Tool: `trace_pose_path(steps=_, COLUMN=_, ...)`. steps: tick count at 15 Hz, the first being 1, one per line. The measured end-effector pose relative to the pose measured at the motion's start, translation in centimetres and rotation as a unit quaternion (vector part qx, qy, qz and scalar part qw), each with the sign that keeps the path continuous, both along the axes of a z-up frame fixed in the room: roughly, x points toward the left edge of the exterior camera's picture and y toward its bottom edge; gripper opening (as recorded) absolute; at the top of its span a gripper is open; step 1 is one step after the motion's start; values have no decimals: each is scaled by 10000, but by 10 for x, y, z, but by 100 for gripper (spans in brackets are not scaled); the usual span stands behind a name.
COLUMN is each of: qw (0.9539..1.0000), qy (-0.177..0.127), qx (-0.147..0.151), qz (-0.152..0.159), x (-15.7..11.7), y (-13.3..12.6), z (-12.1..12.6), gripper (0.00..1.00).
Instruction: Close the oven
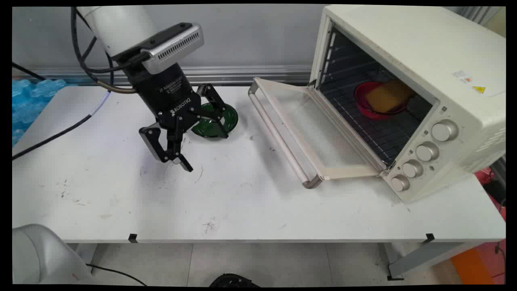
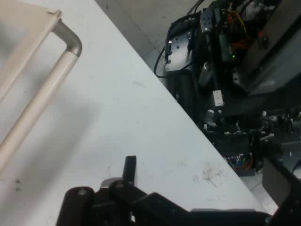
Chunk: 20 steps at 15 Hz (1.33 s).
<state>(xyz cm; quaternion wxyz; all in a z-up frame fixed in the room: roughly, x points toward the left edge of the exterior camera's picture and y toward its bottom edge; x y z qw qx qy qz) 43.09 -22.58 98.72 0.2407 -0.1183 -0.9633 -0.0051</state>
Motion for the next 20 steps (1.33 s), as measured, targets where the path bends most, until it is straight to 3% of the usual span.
trace_pose_path(steps=3, qw=9995, qy=40, qx=-2, qz=326, x=1, y=-3, z=0, gripper=100)
trace_pose_path(steps=5, qw=9974, qy=94, qx=33, qz=710, x=2, y=-8, z=-1, gripper=100)
trace_pose_path(steps=9, qw=9870, qy=286, qx=161, qz=1571, x=1, y=-22, z=-3, gripper=100)
trace_pose_path(steps=12, qw=9732, qy=334, qx=280, qz=2257, x=3, y=-32, z=-11, gripper=100)
trace_pose_path(steps=16, qw=9501, qy=325, qx=452, qz=3070, x=0, y=-48, z=-32, gripper=100)
trace_pose_path(steps=20, qw=9290, qy=211, qx=561, qz=3653, x=-4, y=-63, z=-57, gripper=100)
